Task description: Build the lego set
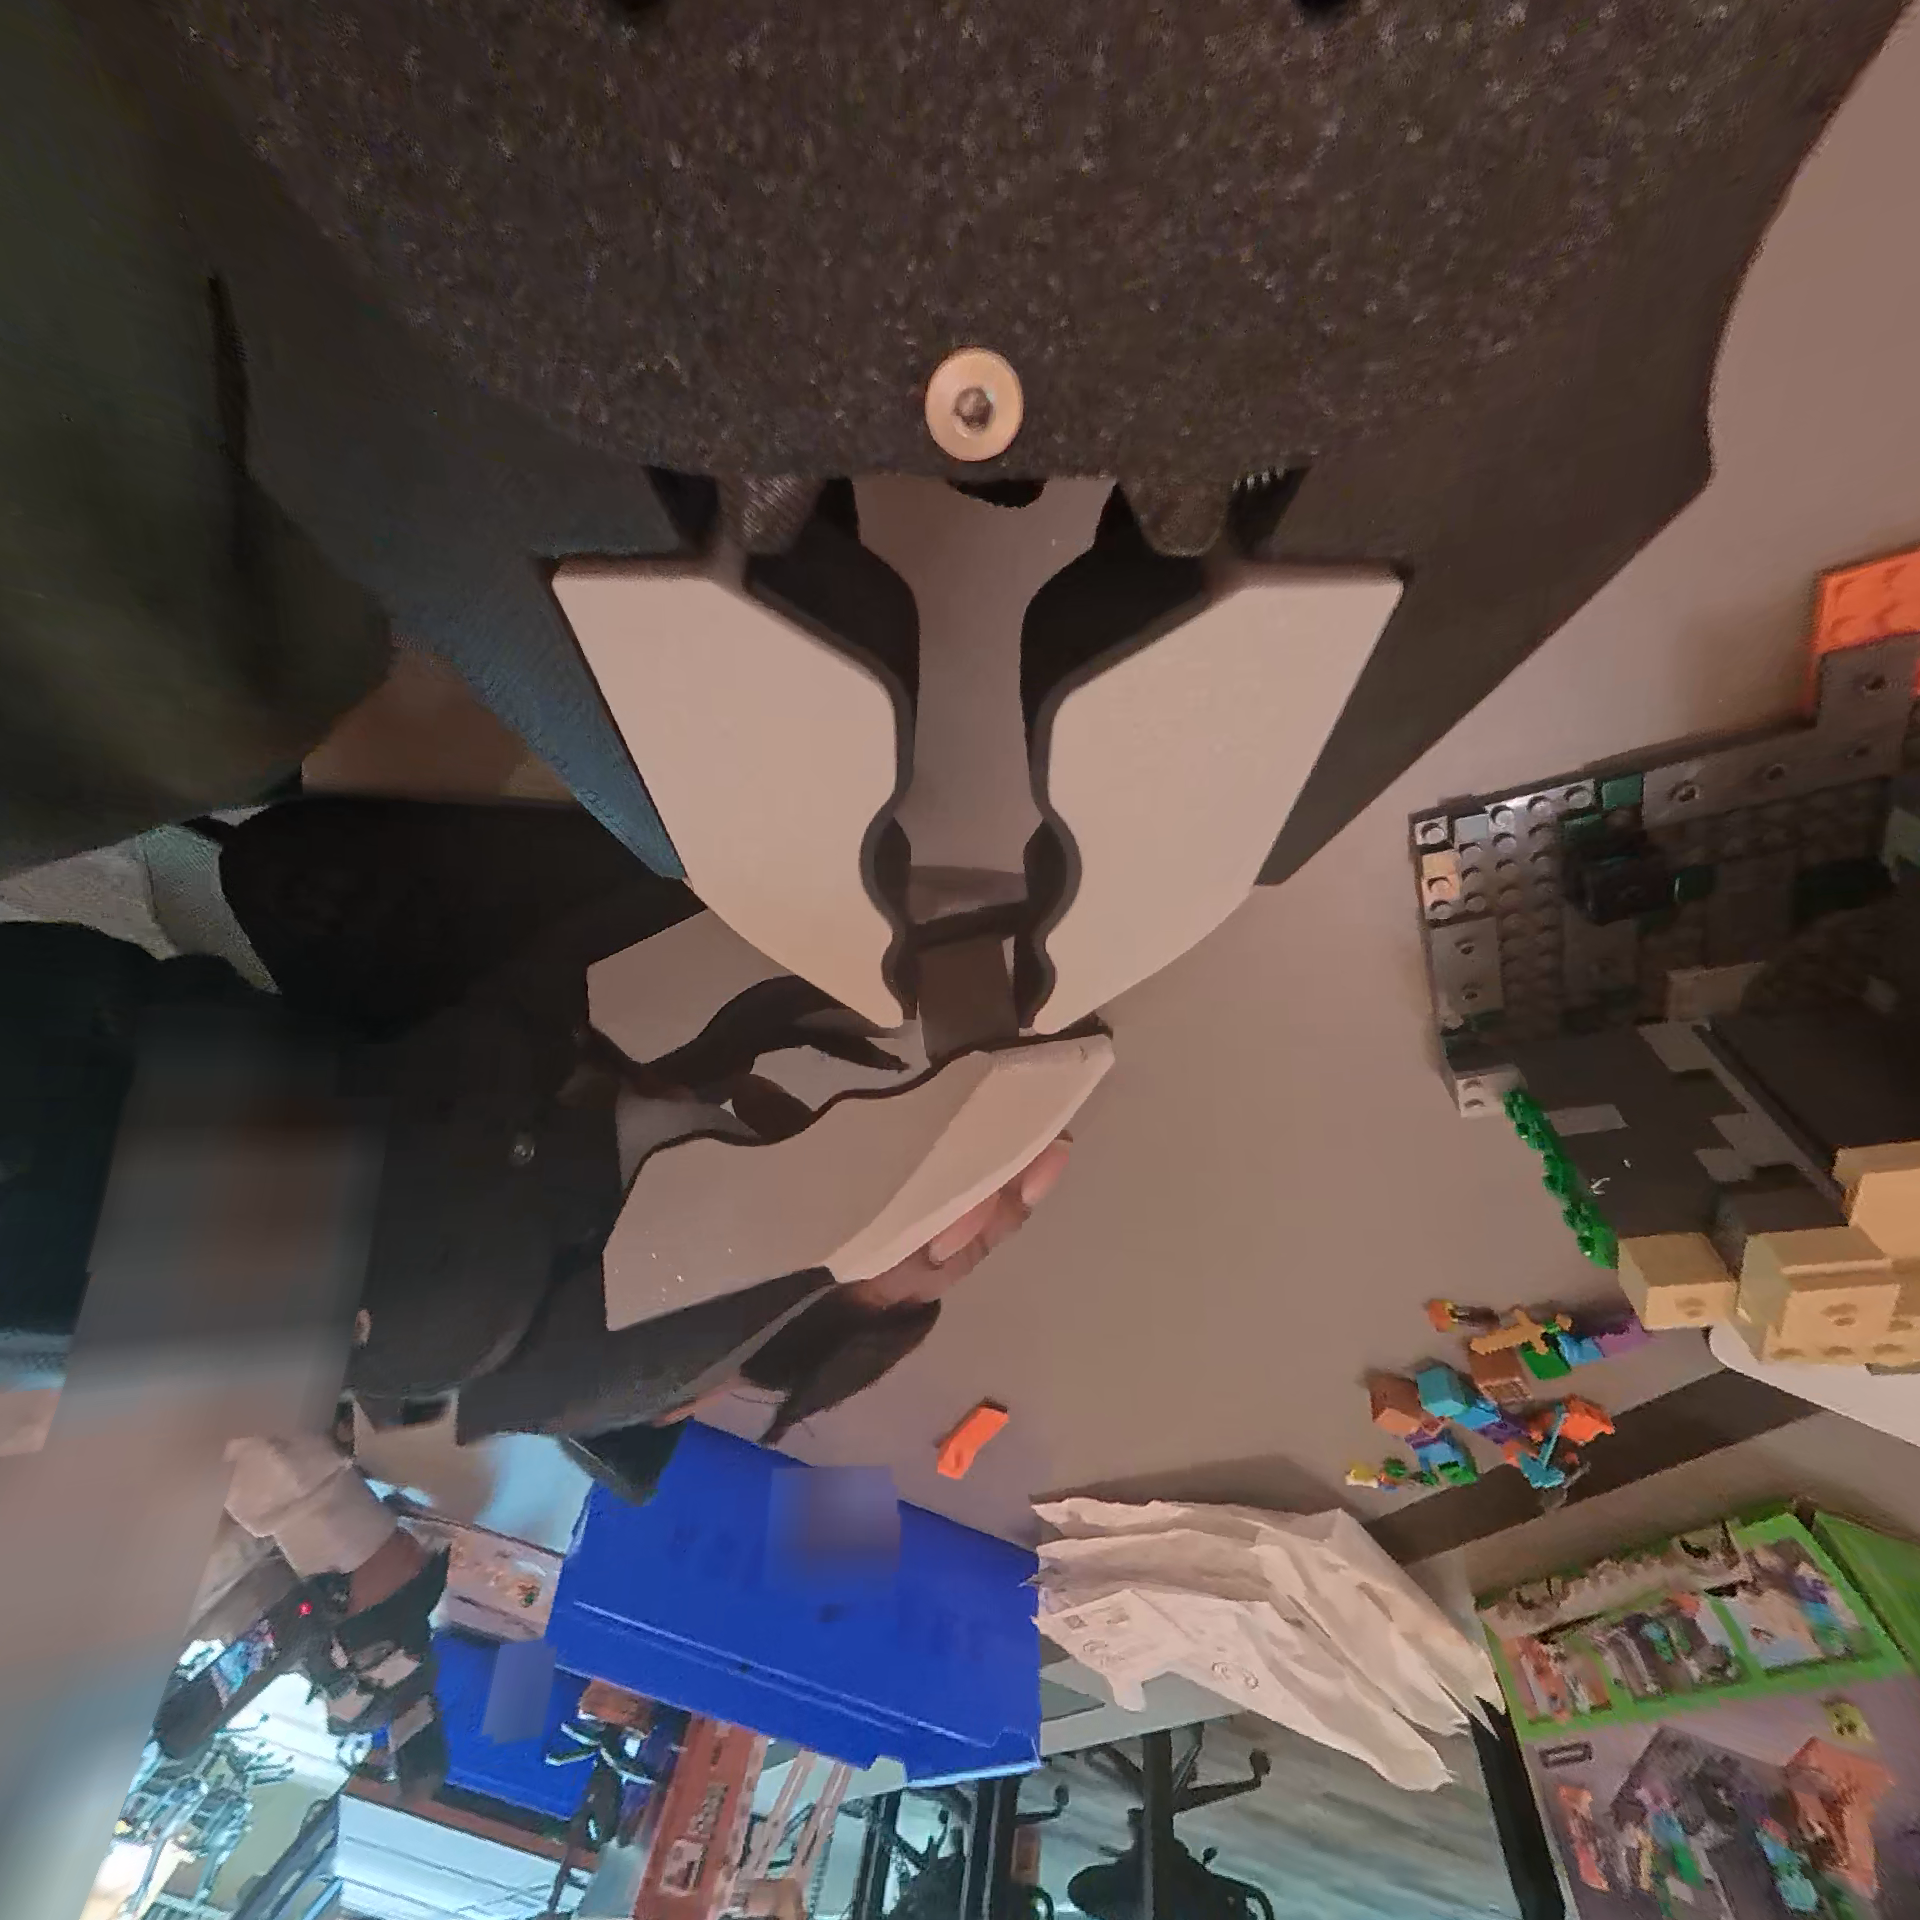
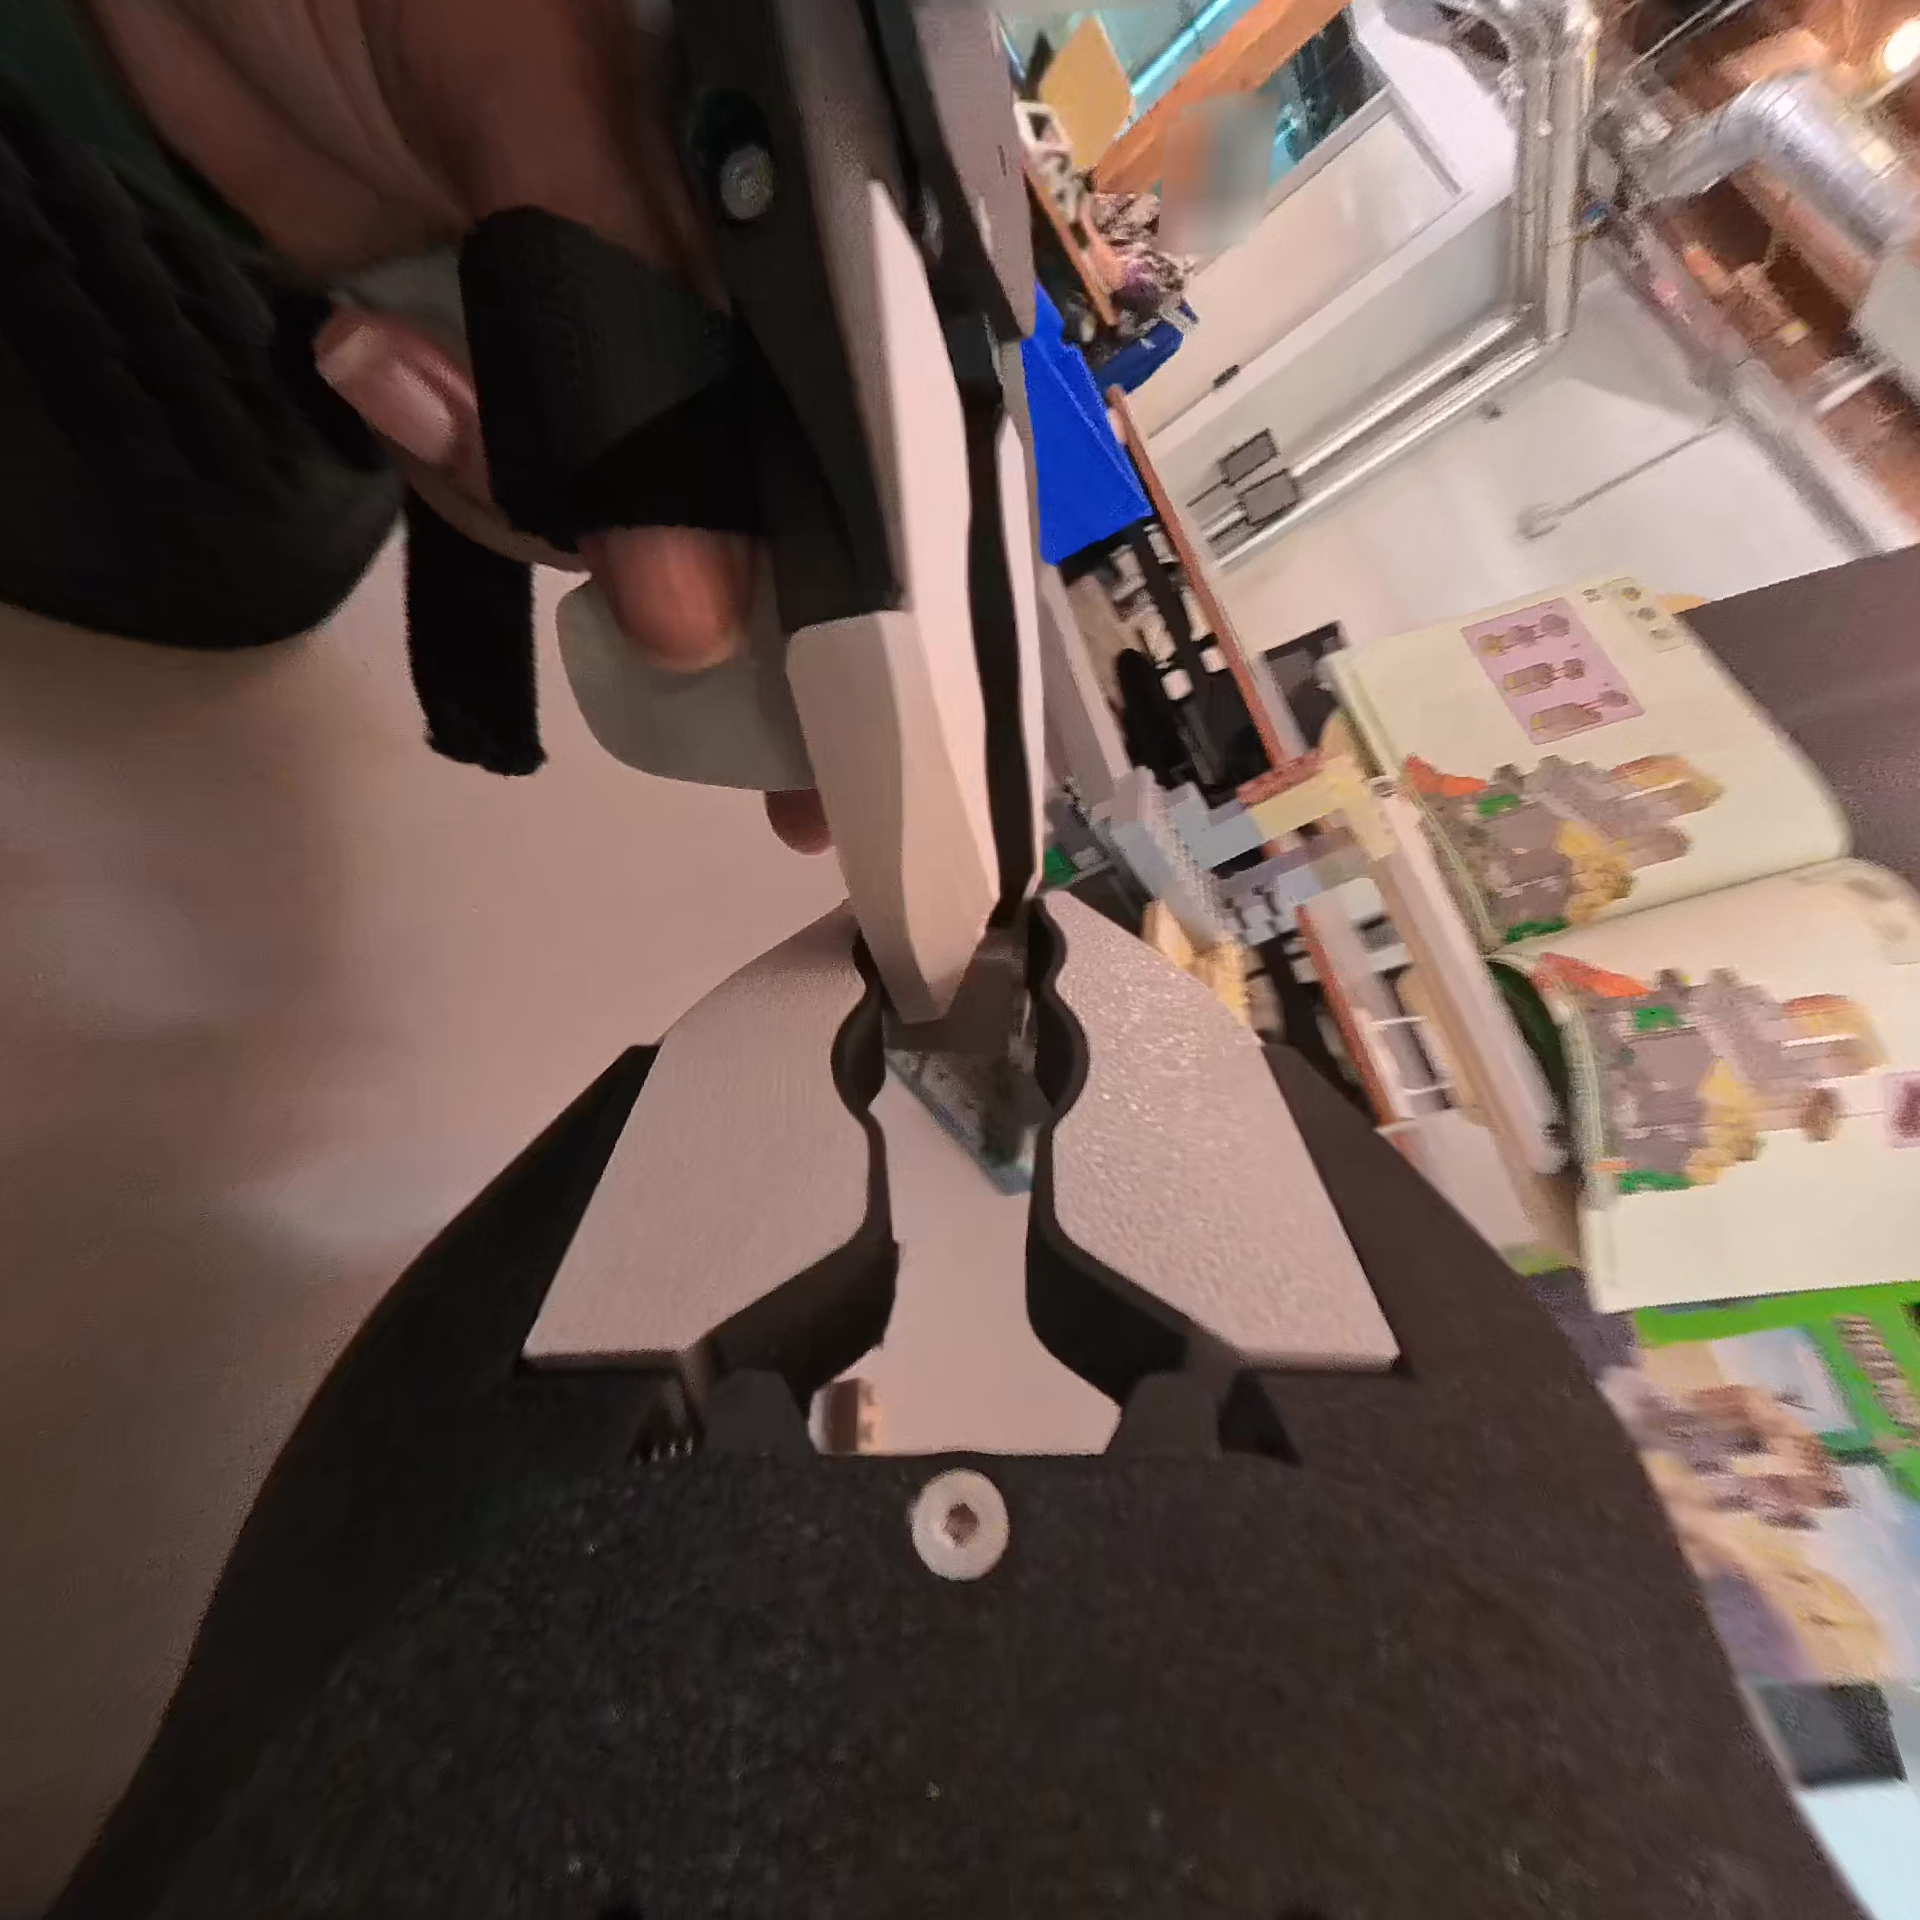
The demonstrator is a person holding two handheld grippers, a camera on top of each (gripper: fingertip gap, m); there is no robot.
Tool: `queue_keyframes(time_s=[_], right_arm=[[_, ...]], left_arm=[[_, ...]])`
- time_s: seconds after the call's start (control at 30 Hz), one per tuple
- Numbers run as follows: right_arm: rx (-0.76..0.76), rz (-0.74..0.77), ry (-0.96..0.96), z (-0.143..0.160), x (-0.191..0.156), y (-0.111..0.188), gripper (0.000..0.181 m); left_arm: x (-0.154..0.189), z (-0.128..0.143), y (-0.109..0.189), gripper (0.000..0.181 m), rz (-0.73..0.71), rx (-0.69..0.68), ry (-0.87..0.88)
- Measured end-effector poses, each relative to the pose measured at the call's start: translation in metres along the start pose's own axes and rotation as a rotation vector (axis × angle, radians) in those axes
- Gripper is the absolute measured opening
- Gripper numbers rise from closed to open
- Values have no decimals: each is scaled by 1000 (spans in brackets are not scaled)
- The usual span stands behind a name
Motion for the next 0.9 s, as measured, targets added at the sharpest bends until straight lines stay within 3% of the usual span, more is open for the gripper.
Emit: queue_keyframes(time_s=[0.03, 0.3, 0.43, 0.5, 0.63, 0.77, 0.9], right_arm=[[8, -27, -51, 2, 1, 0, 28], [96, -332, -677, 23, 20, 5, 50], [158, -344, -877, 38, 36, 10, 61], [196, -319, -911, 43, 40, 14, 47], [255, -241, -963, 52, 49, 19, 0], [230, -183, -957, 61, 53, 20, 0], [144, -283, -941, 65, 43, 13, 0]], left_arm=[[-1, 1, 1, 17, 2, -3, -23], [-8, 1, 10, 17, -41, -2, -177], [-16, 3, 11, 17, -39, 9, -168], [-20, 3, 9, 17, -35, 14, -154], [-30, 3, 6, 17, -55, 14, -160], [-41, 2, 0, 17, -64, 4, -194], [-46, 8, -7, 17, 3, 8, -353]])
Point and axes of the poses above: each gripper's, where its closed fingertips meet, y back along the fingers, z out of its underside, x = y × z across the jaws, the point moved 8 cm from there along y, back along the fingers, and after that the axes turned 1 degree about -y, right-handed, at the moved point
